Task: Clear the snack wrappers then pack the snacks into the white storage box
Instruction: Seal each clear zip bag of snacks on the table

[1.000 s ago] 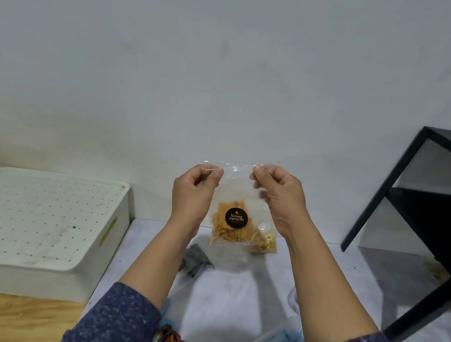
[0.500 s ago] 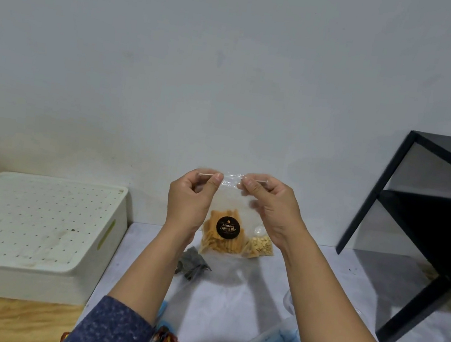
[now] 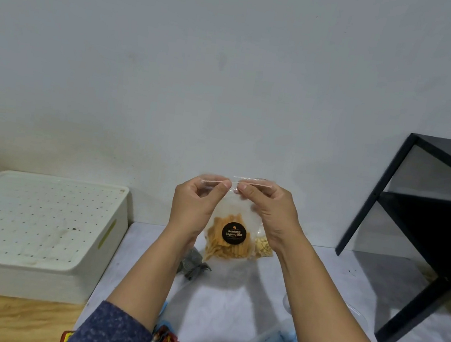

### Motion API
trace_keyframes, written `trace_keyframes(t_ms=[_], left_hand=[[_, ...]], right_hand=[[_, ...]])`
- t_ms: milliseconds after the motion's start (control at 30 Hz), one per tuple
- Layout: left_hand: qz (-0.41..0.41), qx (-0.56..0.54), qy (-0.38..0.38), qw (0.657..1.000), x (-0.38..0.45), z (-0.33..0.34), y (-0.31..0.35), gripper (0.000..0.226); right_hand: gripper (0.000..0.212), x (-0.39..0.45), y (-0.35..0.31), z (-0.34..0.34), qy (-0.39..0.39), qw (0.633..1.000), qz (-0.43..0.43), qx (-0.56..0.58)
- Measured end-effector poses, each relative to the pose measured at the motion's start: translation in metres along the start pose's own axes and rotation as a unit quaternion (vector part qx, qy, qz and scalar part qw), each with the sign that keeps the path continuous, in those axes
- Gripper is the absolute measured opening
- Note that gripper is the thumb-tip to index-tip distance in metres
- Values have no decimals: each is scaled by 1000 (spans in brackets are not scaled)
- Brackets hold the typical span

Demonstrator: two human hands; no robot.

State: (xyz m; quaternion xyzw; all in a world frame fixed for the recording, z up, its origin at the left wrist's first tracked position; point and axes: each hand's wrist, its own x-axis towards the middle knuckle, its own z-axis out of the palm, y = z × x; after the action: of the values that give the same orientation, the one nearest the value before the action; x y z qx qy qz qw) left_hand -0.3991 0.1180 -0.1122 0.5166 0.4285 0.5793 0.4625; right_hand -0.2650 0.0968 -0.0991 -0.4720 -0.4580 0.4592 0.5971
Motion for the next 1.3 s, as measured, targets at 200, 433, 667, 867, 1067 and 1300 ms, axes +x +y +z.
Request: trace_keyframes(t_ms=[200, 433, 667, 867, 1067, 1300], left_hand=[[19, 14, -65, 998, 1, -2, 2, 5], [26, 30, -21, 999, 4, 0, -1, 12], [169, 122, 24, 978, 6, -3, 2, 26], [191, 154, 33, 969, 10, -3, -4, 25], [281, 206, 27, 937, 17, -6, -14, 17], [183, 140, 58, 971, 18, -7, -11, 31]], right_hand=[[5, 0, 1, 0, -13, 1000, -6, -22], [11, 3, 0, 3, -21, 997, -54, -42], [24, 9, 2, -4, -3, 989, -118, -88], [25, 10, 4, -4, -24, 985, -134, -105], [22, 13, 3, -6, -42, 985, -124, -112], [34, 13, 3, -6, -100, 976, -138, -133]])
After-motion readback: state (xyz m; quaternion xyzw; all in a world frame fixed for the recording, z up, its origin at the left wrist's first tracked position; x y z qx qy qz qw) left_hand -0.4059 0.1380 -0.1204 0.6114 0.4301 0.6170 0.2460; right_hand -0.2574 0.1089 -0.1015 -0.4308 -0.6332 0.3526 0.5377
